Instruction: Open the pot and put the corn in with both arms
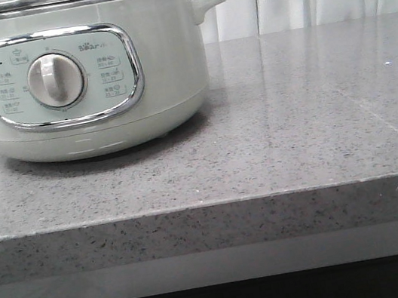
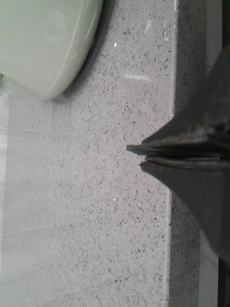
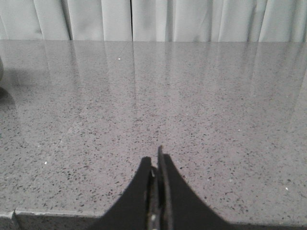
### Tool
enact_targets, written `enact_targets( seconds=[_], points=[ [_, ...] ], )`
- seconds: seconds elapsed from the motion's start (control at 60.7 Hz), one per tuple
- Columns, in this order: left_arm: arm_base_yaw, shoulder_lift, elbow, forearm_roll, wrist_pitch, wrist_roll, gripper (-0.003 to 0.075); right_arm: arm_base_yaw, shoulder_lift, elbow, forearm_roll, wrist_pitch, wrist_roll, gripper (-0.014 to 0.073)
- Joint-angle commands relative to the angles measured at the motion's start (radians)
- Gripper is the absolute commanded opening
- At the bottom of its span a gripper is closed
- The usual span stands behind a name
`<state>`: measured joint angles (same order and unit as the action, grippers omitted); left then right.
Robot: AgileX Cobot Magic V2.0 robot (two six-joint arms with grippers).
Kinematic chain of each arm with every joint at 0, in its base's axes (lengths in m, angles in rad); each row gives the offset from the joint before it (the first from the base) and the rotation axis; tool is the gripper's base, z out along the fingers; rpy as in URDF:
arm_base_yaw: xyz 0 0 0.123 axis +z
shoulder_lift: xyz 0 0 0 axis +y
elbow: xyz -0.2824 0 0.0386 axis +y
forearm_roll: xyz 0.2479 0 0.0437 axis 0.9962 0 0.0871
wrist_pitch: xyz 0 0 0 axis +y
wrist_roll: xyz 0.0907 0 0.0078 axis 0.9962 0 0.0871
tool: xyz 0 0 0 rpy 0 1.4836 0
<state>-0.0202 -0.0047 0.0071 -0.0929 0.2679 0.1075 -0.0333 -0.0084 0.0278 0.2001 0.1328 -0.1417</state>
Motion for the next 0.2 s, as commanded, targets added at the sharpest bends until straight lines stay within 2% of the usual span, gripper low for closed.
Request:
enact_targets(
  seconds=[0.0, 0.181],
  points=[
    [0.001, -0.024, 0.0, -0.01, -0.08, -0.006, -0.0018, -0.004, -0.023, -0.003, -0.007, -0.075, -0.002, -0.0069],
    [0.001, -0.024, 0.0, -0.01, -0.08, -0.006, -0.0018, -0.004, -0.023, -0.003, -0.007, -0.075, -0.002, -0.0069]
  ],
)
